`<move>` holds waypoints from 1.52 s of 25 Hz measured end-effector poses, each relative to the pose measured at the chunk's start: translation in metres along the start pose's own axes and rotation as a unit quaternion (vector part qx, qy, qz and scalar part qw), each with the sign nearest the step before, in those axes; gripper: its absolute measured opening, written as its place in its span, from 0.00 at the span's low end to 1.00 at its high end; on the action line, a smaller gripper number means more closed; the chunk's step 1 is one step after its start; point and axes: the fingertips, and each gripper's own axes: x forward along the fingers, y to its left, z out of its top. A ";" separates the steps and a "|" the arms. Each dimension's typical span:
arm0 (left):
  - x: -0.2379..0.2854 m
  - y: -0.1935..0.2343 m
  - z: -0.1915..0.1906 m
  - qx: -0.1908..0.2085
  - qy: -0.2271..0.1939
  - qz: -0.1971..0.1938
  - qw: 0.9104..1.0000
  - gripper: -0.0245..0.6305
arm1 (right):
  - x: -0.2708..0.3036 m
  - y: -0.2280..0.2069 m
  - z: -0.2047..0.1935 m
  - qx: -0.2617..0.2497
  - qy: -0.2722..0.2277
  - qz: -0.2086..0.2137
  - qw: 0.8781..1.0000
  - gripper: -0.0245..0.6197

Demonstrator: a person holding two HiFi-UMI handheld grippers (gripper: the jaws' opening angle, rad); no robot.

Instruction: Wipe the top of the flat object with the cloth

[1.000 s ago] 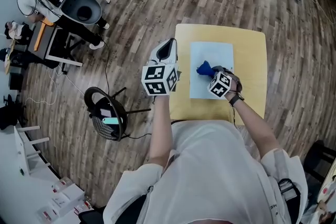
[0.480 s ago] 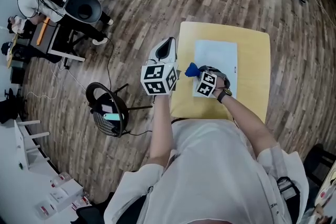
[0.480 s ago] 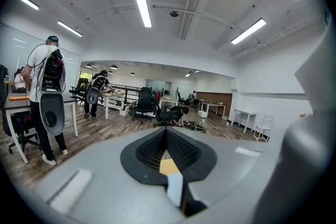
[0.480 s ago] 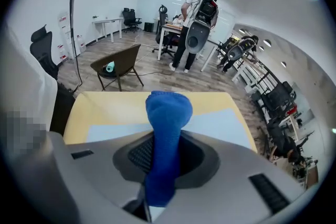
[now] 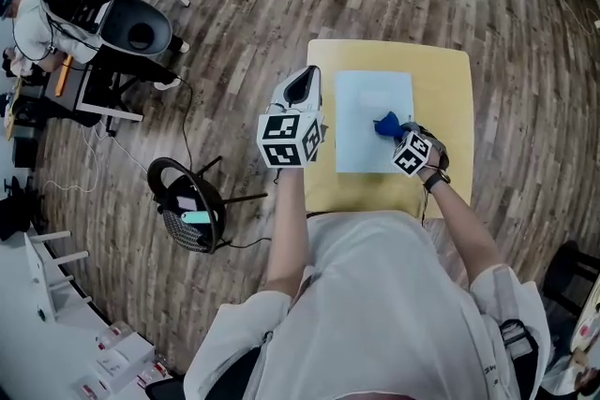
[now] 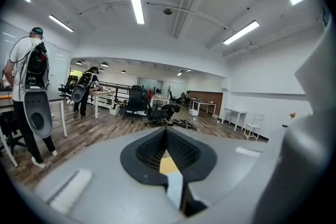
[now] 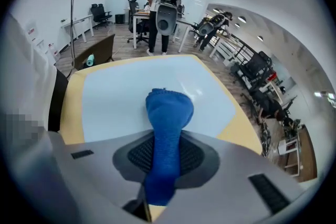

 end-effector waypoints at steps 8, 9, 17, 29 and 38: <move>0.008 -0.011 0.002 0.004 0.003 -0.012 1.000 0.05 | -0.009 -0.021 -0.030 0.038 0.017 -0.021 0.999 0.15; 0.007 -0.010 0.002 0.004 0.002 -0.010 1.000 0.05 | -0.009 -0.021 -0.029 0.041 0.021 -0.022 0.999 0.15; -0.007 0.010 -0.003 -0.007 0.001 0.022 1.000 0.05 | -0.018 0.028 0.074 0.001 -0.068 0.038 0.997 0.15; -0.031 0.033 -0.009 -0.014 0.002 0.059 0.998 0.05 | 0.022 0.094 0.143 -0.097 -0.079 0.090 0.988 0.15; -0.018 0.026 -0.015 -0.018 0.007 0.040 0.999 0.05 | 0.001 0.043 0.032 0.008 -0.028 0.056 0.998 0.15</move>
